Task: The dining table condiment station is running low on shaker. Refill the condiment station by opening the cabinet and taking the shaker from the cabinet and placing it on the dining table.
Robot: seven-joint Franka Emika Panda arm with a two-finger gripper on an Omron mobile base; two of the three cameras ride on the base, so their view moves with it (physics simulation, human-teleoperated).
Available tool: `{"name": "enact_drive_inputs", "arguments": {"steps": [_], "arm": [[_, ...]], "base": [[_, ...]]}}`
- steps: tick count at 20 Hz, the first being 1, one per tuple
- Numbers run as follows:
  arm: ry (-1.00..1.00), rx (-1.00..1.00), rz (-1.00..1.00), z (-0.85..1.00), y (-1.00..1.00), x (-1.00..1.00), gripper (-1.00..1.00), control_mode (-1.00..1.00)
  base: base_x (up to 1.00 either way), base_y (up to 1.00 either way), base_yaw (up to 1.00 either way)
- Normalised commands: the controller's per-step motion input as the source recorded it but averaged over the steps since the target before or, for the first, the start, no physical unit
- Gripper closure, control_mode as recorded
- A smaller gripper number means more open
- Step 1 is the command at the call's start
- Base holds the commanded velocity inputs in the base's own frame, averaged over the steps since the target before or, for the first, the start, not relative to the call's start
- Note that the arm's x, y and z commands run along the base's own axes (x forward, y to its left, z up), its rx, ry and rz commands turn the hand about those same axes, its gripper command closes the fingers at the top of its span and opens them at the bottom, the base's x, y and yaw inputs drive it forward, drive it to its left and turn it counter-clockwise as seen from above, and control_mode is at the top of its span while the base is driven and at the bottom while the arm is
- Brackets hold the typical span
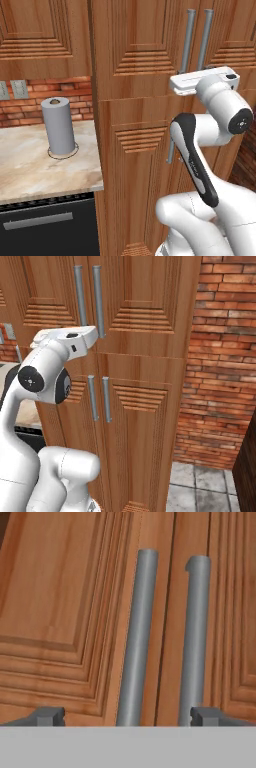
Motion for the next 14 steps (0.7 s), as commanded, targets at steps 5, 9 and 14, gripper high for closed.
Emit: {"name": "enact_drive_inputs", "arguments": {"steps": [5, 9, 14], "arm": [[0.0, 0.0, 0.01, 0.15, 0.03, 0.24, -1.0, -1.0], [0.0, 0.0, 0.05, 0.04, 0.0, 0.39, -1.0, -1.0], [0.0, 0.0, 0.04, 0.0, 0.0, 0.37, -1.0, -1.0]], "base": [[0.0, 0.0, 0.0], [0.0, 0.0, 0.0], [0.0, 0.0, 0.0]]}}
